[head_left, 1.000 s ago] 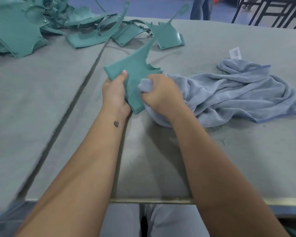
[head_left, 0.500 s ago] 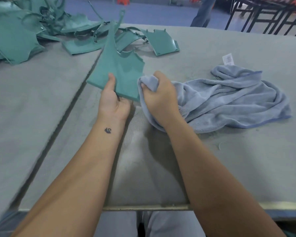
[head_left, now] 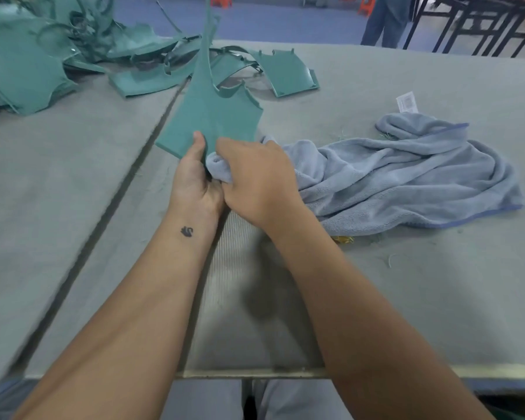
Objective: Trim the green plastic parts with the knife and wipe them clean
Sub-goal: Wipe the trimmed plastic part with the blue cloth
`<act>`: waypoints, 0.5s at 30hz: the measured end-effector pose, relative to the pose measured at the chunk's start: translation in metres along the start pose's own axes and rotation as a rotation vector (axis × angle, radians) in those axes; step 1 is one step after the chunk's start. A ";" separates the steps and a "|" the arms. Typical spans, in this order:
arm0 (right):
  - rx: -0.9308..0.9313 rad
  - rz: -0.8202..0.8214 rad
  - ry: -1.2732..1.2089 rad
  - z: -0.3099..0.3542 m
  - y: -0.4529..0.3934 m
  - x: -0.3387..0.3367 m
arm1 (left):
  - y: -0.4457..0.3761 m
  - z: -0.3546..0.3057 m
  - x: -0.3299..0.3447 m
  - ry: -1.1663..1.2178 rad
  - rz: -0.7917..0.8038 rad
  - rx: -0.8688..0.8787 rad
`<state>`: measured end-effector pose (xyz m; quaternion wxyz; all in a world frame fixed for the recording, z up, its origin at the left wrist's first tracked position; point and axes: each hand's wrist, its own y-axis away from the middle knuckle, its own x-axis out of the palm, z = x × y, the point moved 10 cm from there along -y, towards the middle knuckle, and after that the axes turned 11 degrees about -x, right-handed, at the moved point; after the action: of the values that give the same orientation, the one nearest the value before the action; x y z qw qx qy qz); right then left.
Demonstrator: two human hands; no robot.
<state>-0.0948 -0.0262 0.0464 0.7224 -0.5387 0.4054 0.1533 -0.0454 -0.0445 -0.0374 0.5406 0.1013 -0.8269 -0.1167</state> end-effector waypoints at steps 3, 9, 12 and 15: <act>0.074 0.025 0.108 -0.013 -0.001 0.004 | -0.001 -0.001 -0.001 0.056 -0.021 -0.010; 0.348 0.050 0.242 -0.065 0.014 -0.004 | -0.005 -0.024 -0.012 -0.081 -0.141 0.168; 0.539 -0.045 -0.006 -0.096 0.031 -0.008 | 0.010 -0.057 -0.014 -0.189 -0.183 0.415; 0.613 -0.298 -0.324 -0.105 0.036 -0.021 | 0.035 -0.085 0.001 -0.420 -0.154 0.729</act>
<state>-0.1760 -0.1024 0.0290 0.9192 -0.3194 0.2301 0.0011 0.0308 -0.0186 0.0076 0.2788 0.3212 -0.8963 0.1251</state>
